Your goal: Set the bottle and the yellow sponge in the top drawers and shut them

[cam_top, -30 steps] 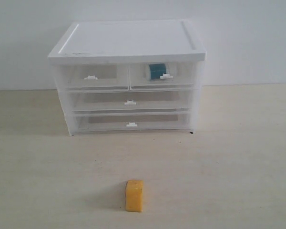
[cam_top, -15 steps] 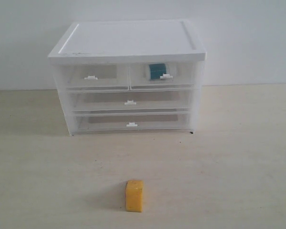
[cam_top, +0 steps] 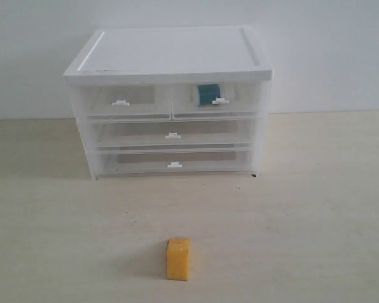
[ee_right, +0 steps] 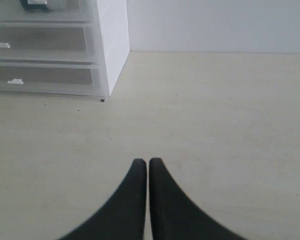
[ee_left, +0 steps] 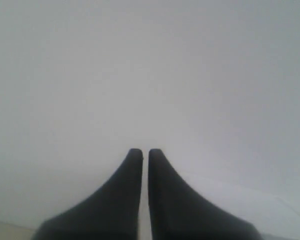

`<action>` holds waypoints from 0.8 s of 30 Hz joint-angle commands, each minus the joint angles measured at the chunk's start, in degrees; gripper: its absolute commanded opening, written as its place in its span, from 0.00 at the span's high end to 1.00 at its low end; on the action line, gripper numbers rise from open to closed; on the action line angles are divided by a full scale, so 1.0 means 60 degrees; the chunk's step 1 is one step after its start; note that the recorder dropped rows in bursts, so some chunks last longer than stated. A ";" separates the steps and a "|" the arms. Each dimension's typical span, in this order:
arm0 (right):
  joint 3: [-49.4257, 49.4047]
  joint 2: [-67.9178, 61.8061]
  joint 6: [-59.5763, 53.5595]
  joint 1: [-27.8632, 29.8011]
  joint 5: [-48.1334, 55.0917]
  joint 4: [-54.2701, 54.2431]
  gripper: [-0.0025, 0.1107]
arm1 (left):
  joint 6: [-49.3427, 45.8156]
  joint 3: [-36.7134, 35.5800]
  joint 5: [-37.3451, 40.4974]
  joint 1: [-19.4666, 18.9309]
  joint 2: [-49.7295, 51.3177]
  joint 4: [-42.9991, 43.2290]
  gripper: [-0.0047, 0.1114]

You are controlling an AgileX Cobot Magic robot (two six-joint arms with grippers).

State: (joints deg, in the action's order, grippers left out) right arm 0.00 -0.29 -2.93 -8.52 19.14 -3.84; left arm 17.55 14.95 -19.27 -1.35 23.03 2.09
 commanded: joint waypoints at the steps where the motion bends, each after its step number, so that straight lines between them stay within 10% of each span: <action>1: 0.0000 0.0048 -0.0073 0.0004 -0.0018 0.0056 0.98 | -0.0077 0.0798 0.0048 -0.0036 0.2141 0.0811 0.92; 10: 0.0000 0.0048 -0.0073 0.0004 -0.0018 0.0056 0.98 | -0.0505 0.0897 -0.2222 0.1340 0.6043 0.1420 0.92; 24: 0.0000 0.0048 -0.0073 0.0004 -0.0018 0.0056 0.98 | -0.4186 0.0958 -0.5731 0.4541 0.9094 -0.2982 0.92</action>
State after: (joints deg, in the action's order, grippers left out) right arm 0.00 -0.29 -2.93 -8.52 19.14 -3.84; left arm -4.87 20.36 -47.61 22.78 75.26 -11.28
